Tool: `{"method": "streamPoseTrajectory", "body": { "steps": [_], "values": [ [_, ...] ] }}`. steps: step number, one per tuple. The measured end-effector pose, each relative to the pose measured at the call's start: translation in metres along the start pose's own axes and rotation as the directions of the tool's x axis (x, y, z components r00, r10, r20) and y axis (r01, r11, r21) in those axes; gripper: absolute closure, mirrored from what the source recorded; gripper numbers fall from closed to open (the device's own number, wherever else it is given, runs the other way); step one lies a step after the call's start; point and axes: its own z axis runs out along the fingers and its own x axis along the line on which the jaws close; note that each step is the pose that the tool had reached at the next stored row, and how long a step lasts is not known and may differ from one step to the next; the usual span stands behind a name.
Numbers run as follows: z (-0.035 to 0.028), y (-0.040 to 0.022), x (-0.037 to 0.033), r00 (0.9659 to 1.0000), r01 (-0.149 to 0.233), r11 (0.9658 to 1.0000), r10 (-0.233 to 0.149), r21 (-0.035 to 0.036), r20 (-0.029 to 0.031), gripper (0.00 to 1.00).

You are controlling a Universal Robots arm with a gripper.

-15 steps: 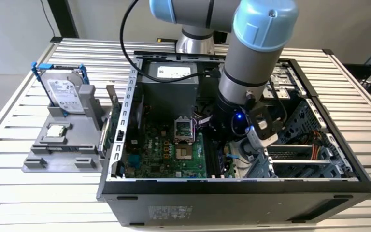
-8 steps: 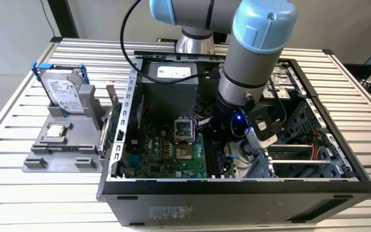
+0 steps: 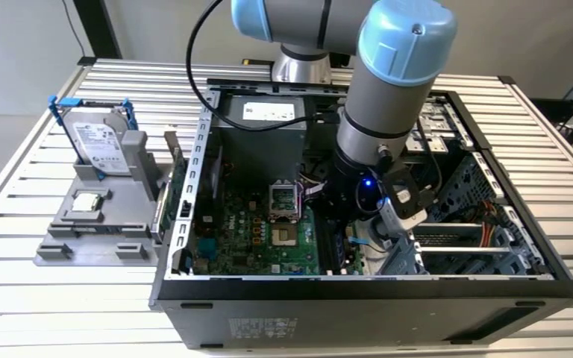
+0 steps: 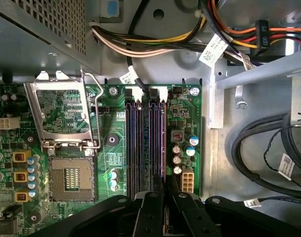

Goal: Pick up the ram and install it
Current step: 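Press down the ram until it locks into place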

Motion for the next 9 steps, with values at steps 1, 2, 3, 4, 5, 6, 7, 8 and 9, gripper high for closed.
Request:
{"method": "streamPoseTrajectory", "body": {
  "steps": [1,2,3,4,5,6,7,8,9],
  "values": [
    [0.0000,0.0000,0.0000,1.0000,0.000,1.0000,0.000,-0.0001,0.0000,1.00],
    [0.0000,0.0000,0.0000,1.0000,0.000,1.0000,0.000,-0.0002,0.0000,1.00],
    [0.0000,0.0000,0.0001,1.0000,0.000,1.0000,0.000,-0.0003,0.0000,1.00],
    [0.0000,0.0000,0.0000,1.0000,0.000,1.0000,0.000,-0.0003,0.0000,1.00],
    [0.0000,0.0000,0.0000,1.0000,0.000,1.0000,0.000,-0.0003,-0.0001,1.00],
    [0.0005,0.0001,0.0001,1.0000,0.000,1.0000,0.000,-0.0014,-0.0001,1.00],
    [0.0006,0.0001,0.0001,1.0000,0.000,1.0000,0.000,-0.0015,0.0001,0.00],
    [0.0005,0.0001,0.0002,1.0000,0.000,1.0000,0.000,-0.0013,0.0001,0.00],
    [0.0001,0.0001,0.0000,1.0000,0.000,1.0000,0.000,-0.0005,-0.0001,0.00]
  ]
}}
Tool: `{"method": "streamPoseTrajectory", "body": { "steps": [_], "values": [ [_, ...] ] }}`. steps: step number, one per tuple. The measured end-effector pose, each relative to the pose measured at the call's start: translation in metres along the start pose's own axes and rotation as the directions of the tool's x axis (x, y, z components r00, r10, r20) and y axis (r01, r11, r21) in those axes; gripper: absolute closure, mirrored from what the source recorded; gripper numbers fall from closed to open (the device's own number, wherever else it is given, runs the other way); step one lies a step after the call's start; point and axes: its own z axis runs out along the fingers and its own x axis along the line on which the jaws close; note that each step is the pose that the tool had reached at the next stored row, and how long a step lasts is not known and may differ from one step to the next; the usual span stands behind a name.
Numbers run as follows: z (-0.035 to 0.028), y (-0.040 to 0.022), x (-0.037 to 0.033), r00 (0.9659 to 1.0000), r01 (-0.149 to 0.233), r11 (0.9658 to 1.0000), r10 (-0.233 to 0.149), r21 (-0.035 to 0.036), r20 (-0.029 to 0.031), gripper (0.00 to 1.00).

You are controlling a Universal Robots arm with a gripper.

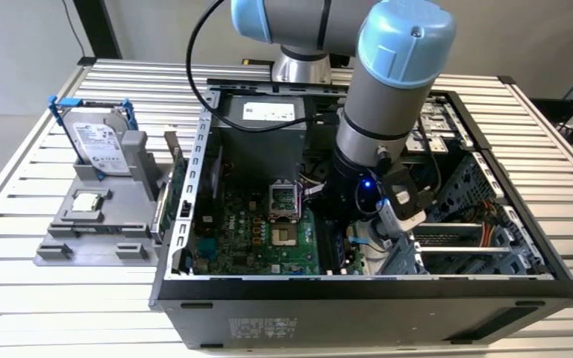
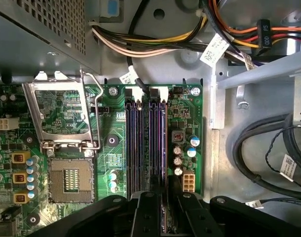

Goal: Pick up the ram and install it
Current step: 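Press down the ram until it locks into place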

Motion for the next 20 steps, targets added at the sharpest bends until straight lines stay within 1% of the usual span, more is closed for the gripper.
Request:
{"method": "streamPoseTrajectory", "body": {
  "steps": [1,11,12,14,15,20],
  "values": [
    [-0.0009,-0.0001,0.0000,1.0000,0.000,1.0000,0.000,0.0000,0.0000,0.00],
    [-0.0461,-0.0007,0.0000,1.0000,-0.001,1.0000,0.001,0.0001,-0.0002,0.00],
    [-0.0472,-0.0007,0.0000,1.0000,-0.001,1.0000,0.001,0.0003,-0.0003,0.00],
    [-0.0470,-0.0006,0.0000,1.0000,-0.001,1.0000,0.001,-0.0001,-0.0002,0.00],
    [-0.0471,-0.0006,0.0000,1.0000,-0.001,1.0000,0.001,0.0000,-0.0002,1.00],
    [-0.0471,-0.0007,0.0001,1.0000,-0.001,1.0000,0.001,0.0002,-0.0001,1.00]
  ]
}}
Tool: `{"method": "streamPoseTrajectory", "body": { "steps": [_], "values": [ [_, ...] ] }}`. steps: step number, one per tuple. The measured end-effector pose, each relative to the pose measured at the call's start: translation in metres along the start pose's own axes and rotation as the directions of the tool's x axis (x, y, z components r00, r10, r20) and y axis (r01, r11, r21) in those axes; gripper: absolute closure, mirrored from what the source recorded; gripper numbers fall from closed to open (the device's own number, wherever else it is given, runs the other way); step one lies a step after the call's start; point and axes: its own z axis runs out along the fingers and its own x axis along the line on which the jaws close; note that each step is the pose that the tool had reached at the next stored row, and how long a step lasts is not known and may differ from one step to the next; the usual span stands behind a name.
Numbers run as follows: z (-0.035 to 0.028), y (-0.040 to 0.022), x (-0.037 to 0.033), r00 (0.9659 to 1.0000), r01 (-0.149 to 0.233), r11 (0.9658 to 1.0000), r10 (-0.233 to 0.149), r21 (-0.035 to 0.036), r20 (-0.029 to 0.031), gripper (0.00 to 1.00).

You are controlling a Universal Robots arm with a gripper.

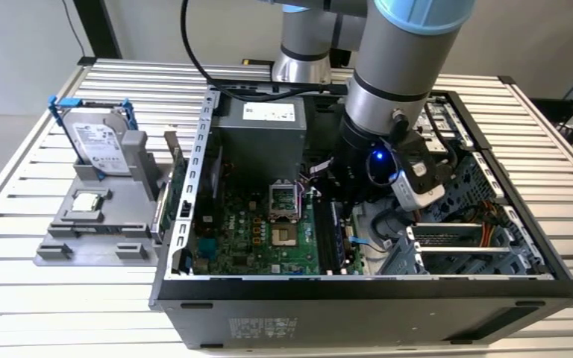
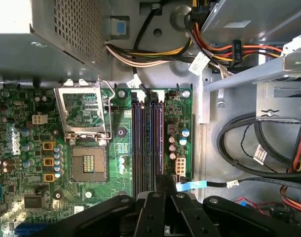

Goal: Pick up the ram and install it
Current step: 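Press down the ram until it locks into place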

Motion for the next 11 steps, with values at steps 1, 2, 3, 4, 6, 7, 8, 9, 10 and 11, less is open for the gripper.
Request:
{"method": "streamPoseTrajectory", "body": {
  "steps": [1,2,3,4,6,7,8,9,10,11],
  "values": [
    [0.0000,0.0000,0.0000,1.0000,0.000,1.0000,0.000,-0.0001,0.0001,1.00],
    [0.0000,0.0000,0.0000,1.0000,0.000,1.0000,0.000,-0.0001,0.0001,1.00],
    [0.0000,0.0000,0.0000,1.0000,0.000,1.0000,0.000,0.0000,0.0002,1.00],
    [0.0000,0.0000,0.0000,1.0000,0.000,1.0000,0.000,-0.0001,0.0002,1.00],
    [0.0000,0.0000,0.0000,1.0000,0.000,1.0000,0.000,-0.0001,0.0002,1.00],
    [0.0000,0.0000,0.0000,1.0000,0.000,1.0000,0.000,-0.0001,0.0003,1.00],
    [0.0000,0.0000,0.0000,1.0000,0.000,1.0000,0.000,-0.0001,0.0003,1.00],
    [0.0000,0.0000,0.0000,1.0000,0.000,1.0000,0.000,-0.0001,0.0003,1.00],
    [0.0000,0.0000,0.0000,1.0000,0.000,1.0000,0.000,-0.0001,0.0004,1.00],
    [0.0000,0.0000,0.0000,1.0000,0.000,1.0000,0.000,0.0000,0.0004,1.00]
  ]
}}
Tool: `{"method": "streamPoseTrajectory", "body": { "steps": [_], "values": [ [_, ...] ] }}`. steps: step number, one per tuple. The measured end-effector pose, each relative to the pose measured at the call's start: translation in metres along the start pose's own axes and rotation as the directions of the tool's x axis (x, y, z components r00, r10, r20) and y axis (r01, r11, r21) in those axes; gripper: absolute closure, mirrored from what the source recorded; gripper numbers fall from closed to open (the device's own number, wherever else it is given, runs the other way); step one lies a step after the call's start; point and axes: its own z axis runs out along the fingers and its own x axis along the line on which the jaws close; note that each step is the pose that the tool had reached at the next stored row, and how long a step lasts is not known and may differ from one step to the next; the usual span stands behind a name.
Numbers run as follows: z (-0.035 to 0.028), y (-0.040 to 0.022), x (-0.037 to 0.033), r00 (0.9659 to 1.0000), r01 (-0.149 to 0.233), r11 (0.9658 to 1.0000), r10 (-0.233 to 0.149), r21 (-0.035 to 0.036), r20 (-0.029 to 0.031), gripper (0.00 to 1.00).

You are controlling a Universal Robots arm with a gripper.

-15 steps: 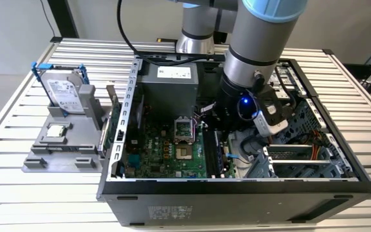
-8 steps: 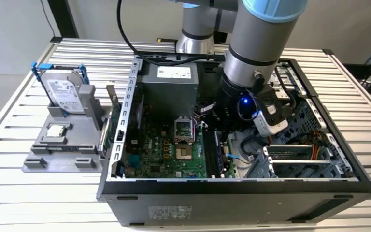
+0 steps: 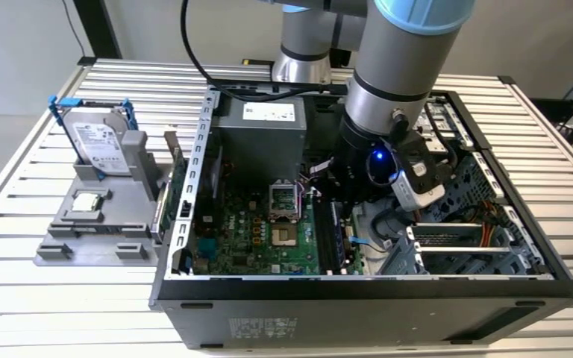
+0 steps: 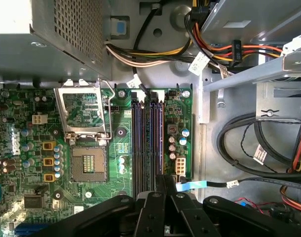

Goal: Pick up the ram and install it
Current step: 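Press down the ram until it locks into place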

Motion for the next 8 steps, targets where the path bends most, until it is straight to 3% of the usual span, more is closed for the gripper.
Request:
{"method": "streamPoseTrajectory", "body": {
  "steps": [8],
  "values": [
    [0.0000,0.0000,0.0000,1.0000,0.000,1.0000,0.000,0.0000,0.0003,1.00]
  ]
}}
